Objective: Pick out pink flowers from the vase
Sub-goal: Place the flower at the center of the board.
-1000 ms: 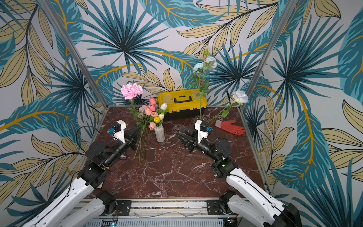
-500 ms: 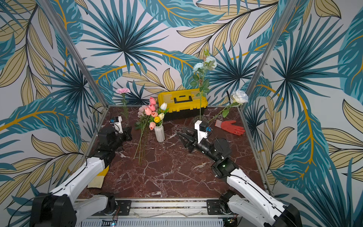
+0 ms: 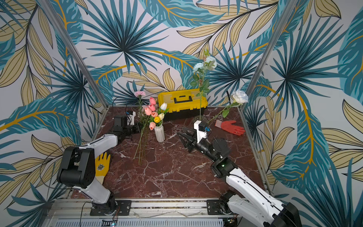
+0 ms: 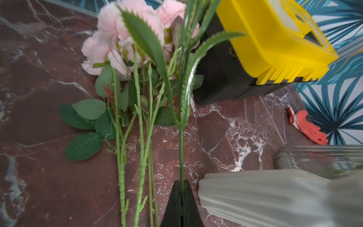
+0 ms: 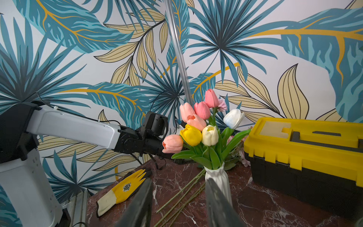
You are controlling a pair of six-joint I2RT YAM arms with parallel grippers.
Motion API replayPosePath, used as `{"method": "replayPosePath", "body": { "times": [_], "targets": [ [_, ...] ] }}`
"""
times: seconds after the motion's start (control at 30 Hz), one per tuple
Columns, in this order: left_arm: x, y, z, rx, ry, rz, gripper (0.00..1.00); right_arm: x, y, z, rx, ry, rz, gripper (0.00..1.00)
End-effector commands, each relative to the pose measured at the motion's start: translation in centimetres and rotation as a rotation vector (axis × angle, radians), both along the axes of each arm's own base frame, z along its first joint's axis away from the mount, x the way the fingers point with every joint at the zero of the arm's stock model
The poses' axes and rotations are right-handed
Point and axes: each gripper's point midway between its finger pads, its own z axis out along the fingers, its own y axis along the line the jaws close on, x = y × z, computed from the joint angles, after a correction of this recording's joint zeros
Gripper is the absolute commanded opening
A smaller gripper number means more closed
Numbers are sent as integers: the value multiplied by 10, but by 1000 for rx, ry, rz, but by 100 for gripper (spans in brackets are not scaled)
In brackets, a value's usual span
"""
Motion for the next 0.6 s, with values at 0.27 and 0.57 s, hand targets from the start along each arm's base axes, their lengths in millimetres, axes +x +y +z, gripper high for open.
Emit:
{"method": "replayPosePath", "body": {
  "times": [0.27, 0.57],
  "targets": [
    [33, -6, -18, 16, 91, -56, 0, 9, 1, -23, -55, 30, -32, 45],
    [32, -10, -38, -5, 190, -69, 11, 11, 2, -27, -58, 40, -37, 46]
  ]
}}
